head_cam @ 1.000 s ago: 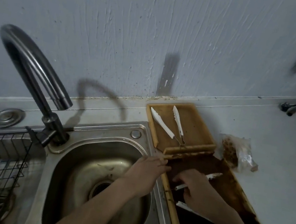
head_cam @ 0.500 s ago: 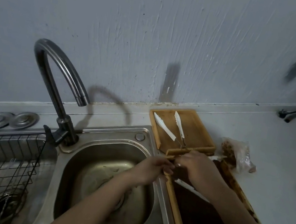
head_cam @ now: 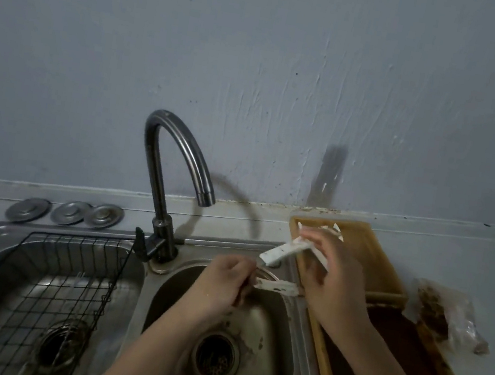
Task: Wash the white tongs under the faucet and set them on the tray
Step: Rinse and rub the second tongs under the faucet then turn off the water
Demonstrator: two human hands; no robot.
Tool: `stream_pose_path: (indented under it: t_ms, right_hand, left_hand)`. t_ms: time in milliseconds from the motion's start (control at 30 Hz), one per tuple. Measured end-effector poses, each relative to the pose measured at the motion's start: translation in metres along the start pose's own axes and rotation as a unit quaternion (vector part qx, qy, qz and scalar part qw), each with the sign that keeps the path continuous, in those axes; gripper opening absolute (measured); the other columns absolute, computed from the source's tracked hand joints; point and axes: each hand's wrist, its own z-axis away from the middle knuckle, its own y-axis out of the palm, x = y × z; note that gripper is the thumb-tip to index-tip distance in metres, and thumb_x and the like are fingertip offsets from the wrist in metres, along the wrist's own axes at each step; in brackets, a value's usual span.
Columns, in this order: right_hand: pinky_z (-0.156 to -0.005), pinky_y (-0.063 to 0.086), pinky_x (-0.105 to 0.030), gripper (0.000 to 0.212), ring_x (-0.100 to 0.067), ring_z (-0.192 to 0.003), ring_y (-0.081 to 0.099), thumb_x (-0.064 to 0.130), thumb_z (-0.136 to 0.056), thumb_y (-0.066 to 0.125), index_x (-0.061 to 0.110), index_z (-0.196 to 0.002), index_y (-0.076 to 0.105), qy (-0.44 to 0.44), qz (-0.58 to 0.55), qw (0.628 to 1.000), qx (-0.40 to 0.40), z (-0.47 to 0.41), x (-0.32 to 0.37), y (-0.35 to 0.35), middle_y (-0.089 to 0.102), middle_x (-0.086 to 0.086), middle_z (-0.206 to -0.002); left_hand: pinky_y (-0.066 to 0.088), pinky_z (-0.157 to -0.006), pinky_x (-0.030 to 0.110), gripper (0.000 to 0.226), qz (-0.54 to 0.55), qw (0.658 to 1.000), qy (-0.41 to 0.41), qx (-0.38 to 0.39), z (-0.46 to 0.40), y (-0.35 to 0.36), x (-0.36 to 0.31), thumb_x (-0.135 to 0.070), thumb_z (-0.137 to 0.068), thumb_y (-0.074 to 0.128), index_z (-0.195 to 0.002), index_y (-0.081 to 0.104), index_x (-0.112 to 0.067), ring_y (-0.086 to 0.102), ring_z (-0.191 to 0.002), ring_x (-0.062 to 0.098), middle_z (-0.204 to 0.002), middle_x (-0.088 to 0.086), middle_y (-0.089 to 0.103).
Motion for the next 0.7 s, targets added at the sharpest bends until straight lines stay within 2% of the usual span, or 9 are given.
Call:
stream_pose_path:
  t_ms: [67, 100, 200, 267, 300, 367, 467, 600, 700]
  right_hand:
    - [-0.076, 0.051, -0.011, 0.025, -0.005, -0.086, 0.061, -0.007, -0.080, 0.059, 0.013, -0.095, 0.059, 0.110, -0.115, 0.984, -0.082, 0.006, 0.009, 0.003, 0.063, 0.002, -0.093]
    - [-0.070, 0.053, -0.019, 0.018, -0.010, -0.079, 0.060, -0.006, -0.082, 0.058, 0.011, -0.090, 0.057, 0.205, -0.226, 0.948, -0.084, 0.008, 0.014, 0.005, 0.062, -0.005, -0.088]
    - [-0.076, 0.051, -0.041, 0.030, -0.030, -0.088, 0.062, 0.013, -0.075, 0.064, 0.004, -0.102, 0.055, 0.491, -0.533, 0.682, 0.099, 0.015, 0.019, 0.024, 0.061, -0.022, -0.100]
    - [-0.093, 0.045, -0.049, 0.059, -0.041, -0.112, 0.057, 0.032, -0.072, 0.069, 0.002, -0.119, 0.051, 0.550, -0.600, 0.531, 0.236, 0.019, 0.023, 0.043, 0.059, -0.028, -0.121]
    - [-0.098, 0.043, -0.049, 0.069, -0.041, -0.117, 0.055, 0.039, -0.071, 0.074, 0.001, -0.124, 0.051, 0.541, -0.626, 0.491, 0.272, 0.021, 0.025, 0.052, 0.058, -0.028, -0.125]
    - [-0.090, 0.051, -0.044, 0.071, -0.035, -0.104, 0.063, 0.045, -0.064, 0.079, 0.001, -0.117, 0.062, 0.504, -0.654, 0.485, 0.288, 0.022, 0.028, 0.069, 0.066, -0.023, -0.111]
    - [-0.073, 0.052, -0.038, 0.048, -0.026, -0.077, 0.068, 0.049, -0.078, 0.067, 0.005, -0.099, 0.066, 0.506, -0.641, 0.527, 0.237, 0.018, 0.036, 0.084, 0.068, -0.014, -0.083]
    - [-0.058, 0.049, -0.033, 0.020, -0.021, -0.059, 0.061, 0.021, -0.089, 0.057, 0.002, -0.088, 0.060, 0.573, -0.560, 0.573, 0.170, 0.015, 0.037, 0.099, 0.063, -0.009, -0.060]
    - [-0.049, 0.048, -0.030, 0.004, -0.019, -0.052, 0.053, 0.008, -0.088, 0.055, 0.004, -0.087, 0.055, 0.578, -0.502, 0.617, 0.182, 0.011, 0.027, 0.103, 0.055, -0.007, -0.059]
  left_hand:
    - [0.026, -0.040, 0.019, 0.040, -0.006, 0.997, 0.036, -0.071, 0.007, -0.010, 0.003, -0.012, -0.095, 0.043, -0.056, 0.048, -0.012, 0.031, -0.037, 0.008, -0.042, -0.003, 0.038]
    - [0.026, -0.041, 0.019, 0.039, -0.021, 0.993, 0.057, -0.102, 0.010, -0.014, 0.007, -0.013, -0.095, 0.044, -0.056, 0.048, -0.013, 0.032, -0.038, 0.008, -0.041, -0.005, 0.038]
    - [0.027, -0.043, 0.016, 0.042, -0.070, 0.973, 0.120, -0.186, 0.019, -0.017, 0.020, -0.015, -0.094, 0.049, -0.053, 0.047, -0.021, 0.033, -0.039, 0.001, -0.040, -0.007, 0.042]
    - [0.029, -0.043, 0.012, 0.040, -0.097, 0.958, 0.149, -0.226, 0.025, -0.014, 0.028, -0.014, -0.093, 0.052, -0.054, 0.047, -0.025, 0.038, -0.041, 0.001, -0.043, -0.009, 0.047]
    - [0.031, -0.043, 0.012, 0.038, -0.114, 0.952, 0.163, -0.235, 0.027, -0.011, 0.032, -0.013, -0.092, 0.053, -0.056, 0.048, -0.025, 0.041, -0.043, 0.002, -0.045, -0.008, 0.047]
    - [0.033, -0.046, 0.012, 0.034, -0.152, 0.943, 0.180, -0.235, 0.032, -0.007, 0.043, -0.013, -0.091, 0.055, -0.059, 0.050, -0.023, 0.047, -0.050, 0.003, -0.053, -0.007, 0.048]
    - [0.038, -0.052, 0.015, 0.024, -0.196, 0.939, 0.206, -0.195, 0.036, -0.007, 0.061, -0.021, -0.088, 0.055, -0.064, 0.055, -0.022, 0.052, -0.059, 0.004, -0.065, -0.010, 0.051]
    - [0.051, -0.071, 0.016, 0.020, -0.253, 0.935, 0.212, -0.128, 0.044, -0.017, 0.074, -0.029, -0.087, 0.050, -0.091, 0.070, -0.027, 0.061, -0.085, -0.003, -0.092, -0.018, 0.063]
    - [0.049, -0.070, 0.007, 0.027, -0.269, 0.907, 0.245, -0.212, 0.045, -0.038, 0.071, -0.034, -0.087, 0.048, -0.103, 0.068, -0.025, 0.061, -0.089, -0.007, -0.104, -0.018, 0.062]
